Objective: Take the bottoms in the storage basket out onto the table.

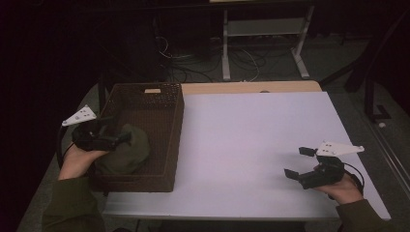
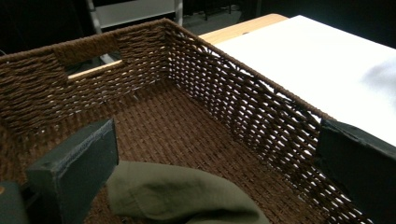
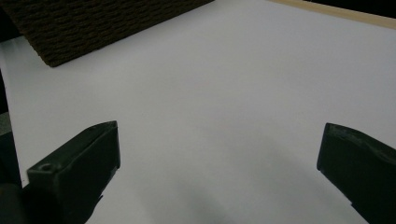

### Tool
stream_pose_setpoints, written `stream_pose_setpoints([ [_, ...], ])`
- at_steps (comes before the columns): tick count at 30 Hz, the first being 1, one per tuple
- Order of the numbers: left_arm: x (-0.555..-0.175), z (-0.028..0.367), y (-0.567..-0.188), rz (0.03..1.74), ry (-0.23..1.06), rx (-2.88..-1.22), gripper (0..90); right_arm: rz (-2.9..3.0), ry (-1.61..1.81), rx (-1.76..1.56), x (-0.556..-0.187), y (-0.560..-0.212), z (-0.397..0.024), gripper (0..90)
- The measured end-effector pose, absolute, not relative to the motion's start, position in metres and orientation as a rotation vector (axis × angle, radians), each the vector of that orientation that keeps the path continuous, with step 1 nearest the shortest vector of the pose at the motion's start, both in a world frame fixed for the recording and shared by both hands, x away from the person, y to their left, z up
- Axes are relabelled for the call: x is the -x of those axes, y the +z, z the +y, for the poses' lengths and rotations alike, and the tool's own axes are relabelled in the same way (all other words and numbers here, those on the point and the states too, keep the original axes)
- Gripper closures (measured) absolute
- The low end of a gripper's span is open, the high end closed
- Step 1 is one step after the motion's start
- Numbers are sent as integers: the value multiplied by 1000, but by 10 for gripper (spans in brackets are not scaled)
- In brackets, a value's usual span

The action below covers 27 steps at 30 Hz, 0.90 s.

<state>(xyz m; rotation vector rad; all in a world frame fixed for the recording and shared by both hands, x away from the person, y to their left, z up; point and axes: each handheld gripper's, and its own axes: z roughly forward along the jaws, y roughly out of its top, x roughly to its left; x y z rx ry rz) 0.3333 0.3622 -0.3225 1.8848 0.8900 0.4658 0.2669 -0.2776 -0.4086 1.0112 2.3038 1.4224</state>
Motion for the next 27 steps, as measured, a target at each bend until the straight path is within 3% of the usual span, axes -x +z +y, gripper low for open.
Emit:
stream_pose_setpoints([
  [27,-337,369,-348,954,440,-1971,0,2323,1425,-989,-267,-412,-278,0],
])
